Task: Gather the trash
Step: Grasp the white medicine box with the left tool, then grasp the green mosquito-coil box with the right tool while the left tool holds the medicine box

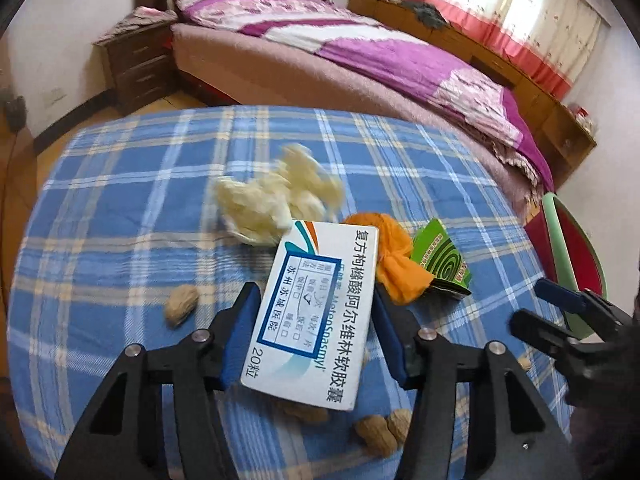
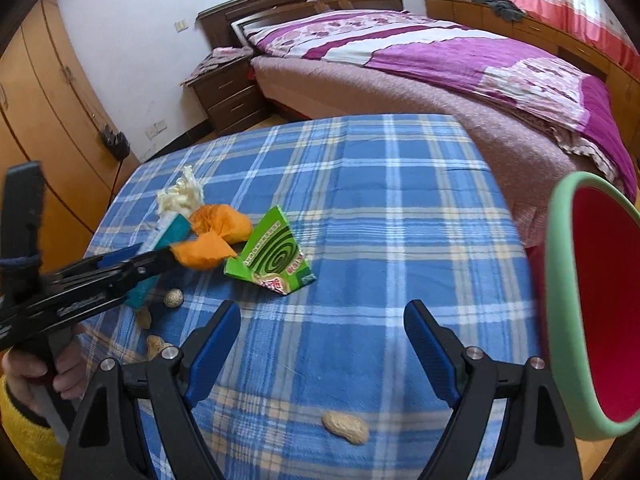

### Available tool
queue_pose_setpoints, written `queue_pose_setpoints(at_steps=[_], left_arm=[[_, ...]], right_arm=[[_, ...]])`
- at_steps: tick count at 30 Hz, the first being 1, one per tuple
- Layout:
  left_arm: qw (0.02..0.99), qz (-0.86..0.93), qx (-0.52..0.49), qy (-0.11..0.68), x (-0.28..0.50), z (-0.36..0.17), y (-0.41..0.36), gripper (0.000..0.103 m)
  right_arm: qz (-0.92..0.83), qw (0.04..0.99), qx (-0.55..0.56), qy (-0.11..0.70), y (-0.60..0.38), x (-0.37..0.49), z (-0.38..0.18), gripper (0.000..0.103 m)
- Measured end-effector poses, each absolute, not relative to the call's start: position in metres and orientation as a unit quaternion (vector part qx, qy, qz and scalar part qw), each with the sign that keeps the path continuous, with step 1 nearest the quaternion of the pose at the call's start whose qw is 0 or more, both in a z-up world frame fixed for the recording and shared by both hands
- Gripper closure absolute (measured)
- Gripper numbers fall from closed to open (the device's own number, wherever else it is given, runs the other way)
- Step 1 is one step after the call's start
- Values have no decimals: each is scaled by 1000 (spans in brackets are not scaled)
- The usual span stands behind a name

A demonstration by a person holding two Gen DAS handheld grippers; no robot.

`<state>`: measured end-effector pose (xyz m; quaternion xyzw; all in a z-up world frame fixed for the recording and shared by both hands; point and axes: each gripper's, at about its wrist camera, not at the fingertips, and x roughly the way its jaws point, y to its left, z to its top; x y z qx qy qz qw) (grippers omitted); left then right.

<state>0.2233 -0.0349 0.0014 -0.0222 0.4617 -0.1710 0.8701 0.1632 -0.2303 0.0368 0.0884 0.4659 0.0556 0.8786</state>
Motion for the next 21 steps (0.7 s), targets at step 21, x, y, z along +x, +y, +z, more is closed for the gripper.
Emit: queue_pose_setpoints(at_steps=[21], left_arm=[[888, -126, -57, 438, 195, 12, -17, 46]], right_arm=[[102, 877, 25, 469, -189, 217, 12, 44]])
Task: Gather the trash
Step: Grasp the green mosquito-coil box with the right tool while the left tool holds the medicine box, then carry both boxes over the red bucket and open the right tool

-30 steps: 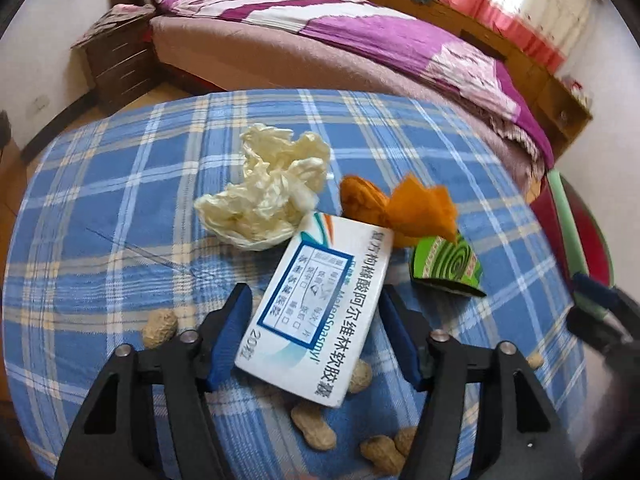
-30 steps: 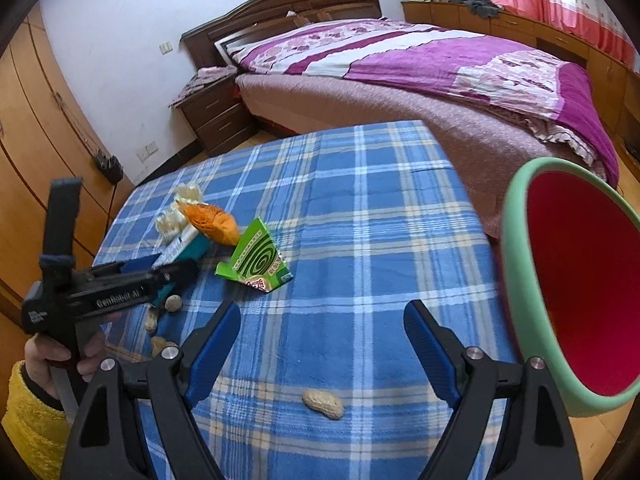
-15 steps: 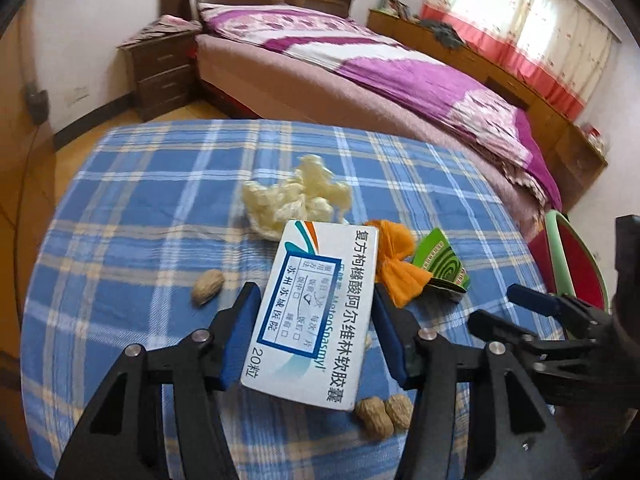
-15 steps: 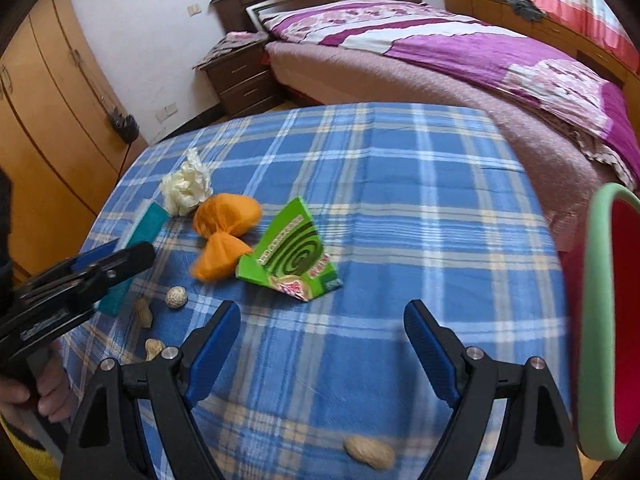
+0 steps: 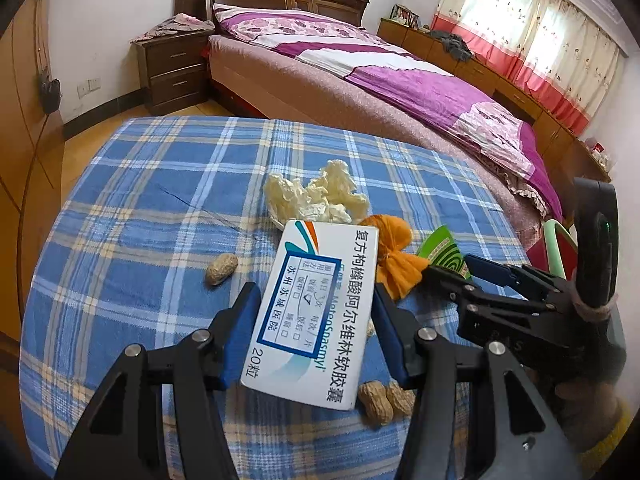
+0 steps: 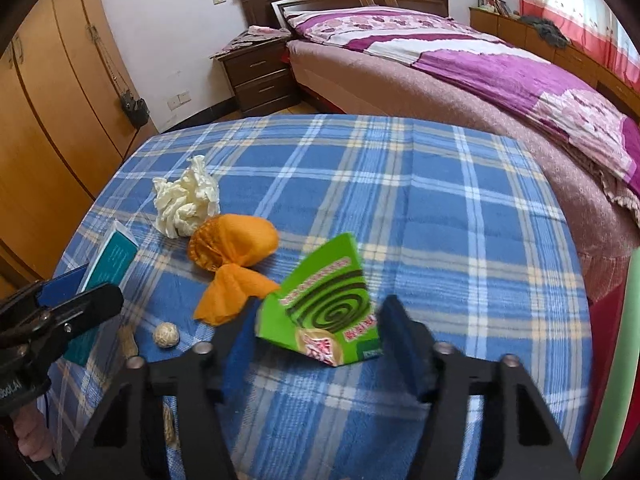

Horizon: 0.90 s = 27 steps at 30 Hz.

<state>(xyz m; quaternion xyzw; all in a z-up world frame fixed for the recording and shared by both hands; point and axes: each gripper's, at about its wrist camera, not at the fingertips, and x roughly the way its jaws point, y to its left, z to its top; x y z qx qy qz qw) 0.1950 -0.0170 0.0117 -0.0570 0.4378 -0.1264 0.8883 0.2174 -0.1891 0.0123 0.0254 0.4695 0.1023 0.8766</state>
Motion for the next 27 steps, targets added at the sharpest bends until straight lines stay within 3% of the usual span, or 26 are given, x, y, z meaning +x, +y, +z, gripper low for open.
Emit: queue_pose_setpoints(at_steps=[7, 27], left_arm=[[889, -126, -57, 436, 188, 14, -18, 46], [893, -166, -40, 416, 153, 44, -55, 46]], right_arm=[[111, 874, 49, 470, -196, 210, 14, 51], [61, 892, 131, 427, -252, 122, 63, 51]])
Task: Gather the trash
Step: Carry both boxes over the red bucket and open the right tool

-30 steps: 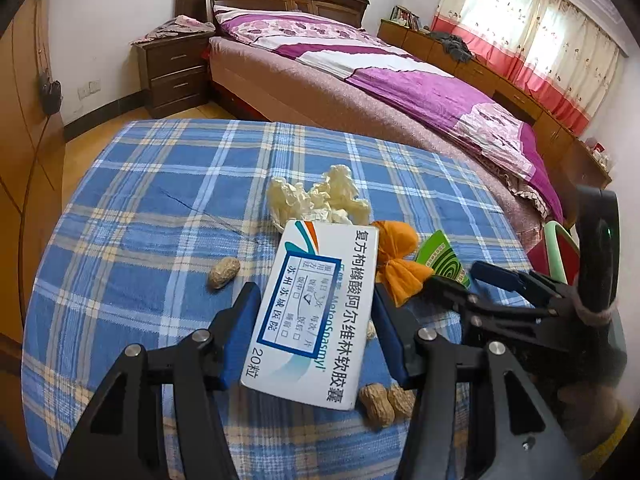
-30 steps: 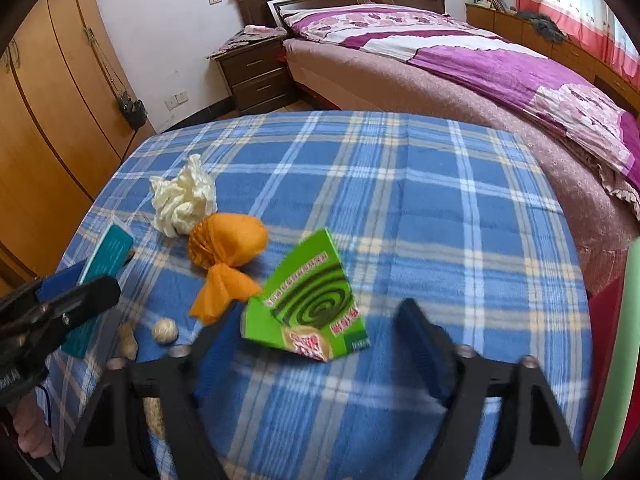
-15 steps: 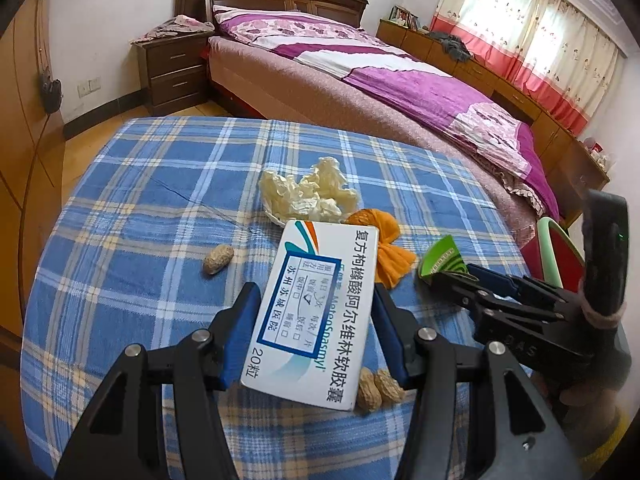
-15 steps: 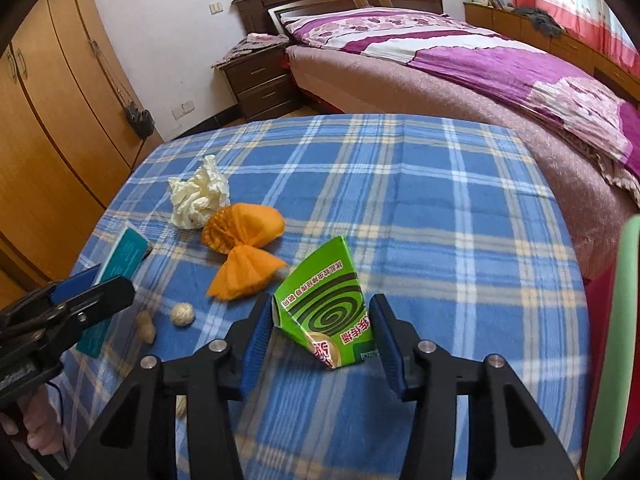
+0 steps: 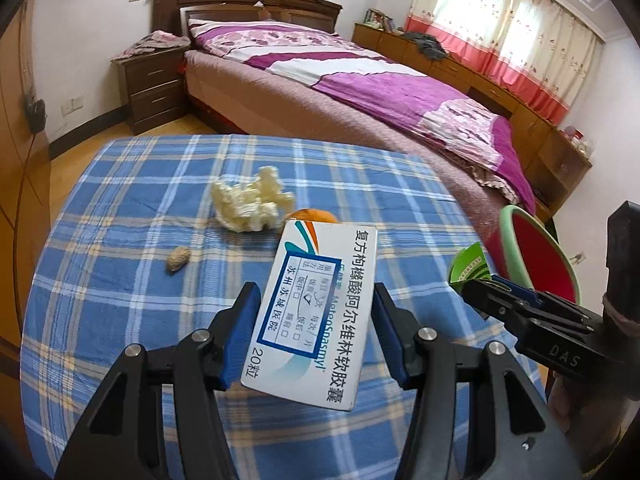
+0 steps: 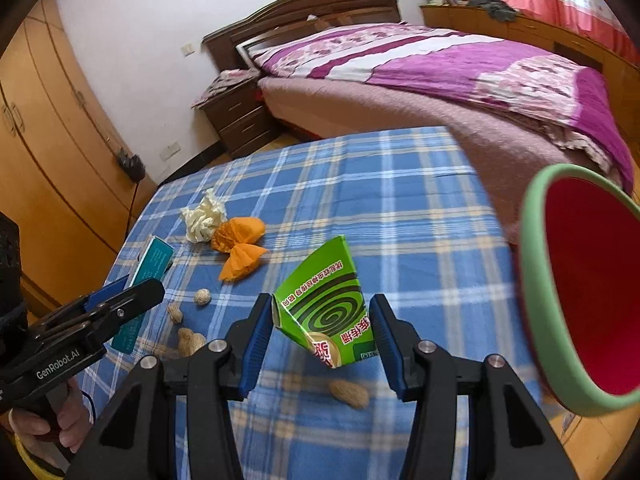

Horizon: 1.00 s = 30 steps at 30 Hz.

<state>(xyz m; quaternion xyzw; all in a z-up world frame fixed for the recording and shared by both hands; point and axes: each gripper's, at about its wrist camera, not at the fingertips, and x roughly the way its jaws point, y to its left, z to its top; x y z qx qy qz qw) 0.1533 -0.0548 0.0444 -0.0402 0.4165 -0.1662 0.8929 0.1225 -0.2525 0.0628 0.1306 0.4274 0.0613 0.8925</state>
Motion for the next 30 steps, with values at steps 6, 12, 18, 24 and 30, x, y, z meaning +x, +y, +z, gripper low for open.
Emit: queue_pose_setpoints(at_steps=[6, 12, 18, 24, 30], left_arm=[[891, -188, -31, 411, 142, 55, -77, 46], [884, -220, -16, 412, 132, 62, -108, 46], [875, -258, 11, 410, 121, 67, -152, 46], [867, -289, 34, 406, 116, 71, -192, 46], [855, -312, 60, 409, 115, 69, -234, 46]], right_arm=[[26, 904, 154, 398, -283, 91, 79, 50], [-27, 912, 167, 373, -322, 63, 92, 50], [-72, 910, 196, 358, -363, 42, 92, 50], [-103, 904, 225, 349, -398, 22, 83, 50], [-131, 899, 244, 340, -431, 10, 78, 49]])
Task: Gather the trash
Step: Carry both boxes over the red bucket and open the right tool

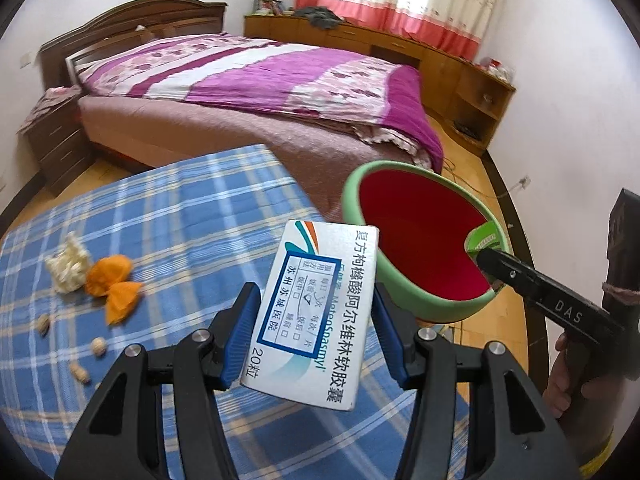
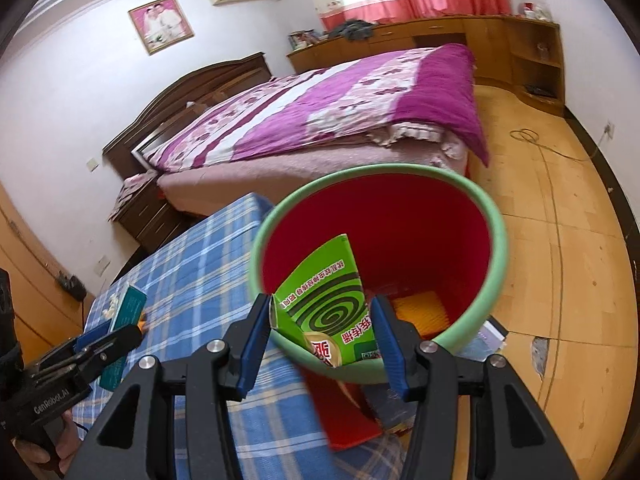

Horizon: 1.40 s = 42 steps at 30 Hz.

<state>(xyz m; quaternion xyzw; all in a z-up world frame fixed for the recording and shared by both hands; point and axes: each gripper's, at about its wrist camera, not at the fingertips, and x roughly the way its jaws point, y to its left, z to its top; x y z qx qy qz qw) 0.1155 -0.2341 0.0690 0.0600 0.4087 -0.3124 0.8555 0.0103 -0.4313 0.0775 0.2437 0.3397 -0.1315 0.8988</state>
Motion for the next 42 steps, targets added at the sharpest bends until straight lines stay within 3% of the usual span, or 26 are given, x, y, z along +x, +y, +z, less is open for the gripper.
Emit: queue_pose_setpoints(at_steps=[22, 28, 42], left_arm=[[834, -354, 125, 404, 136, 40, -339, 46], [837, -355, 122, 398, 136, 37, -341, 38], [833, -361, 96, 408, 134, 45, -317, 38]], right_arm=[[-174, 886, 265, 339, -489, 15, 59, 44], [-177, 884, 274, 336, -493, 13, 58, 37], [-173, 887, 272, 330, -484, 6, 63, 33]])
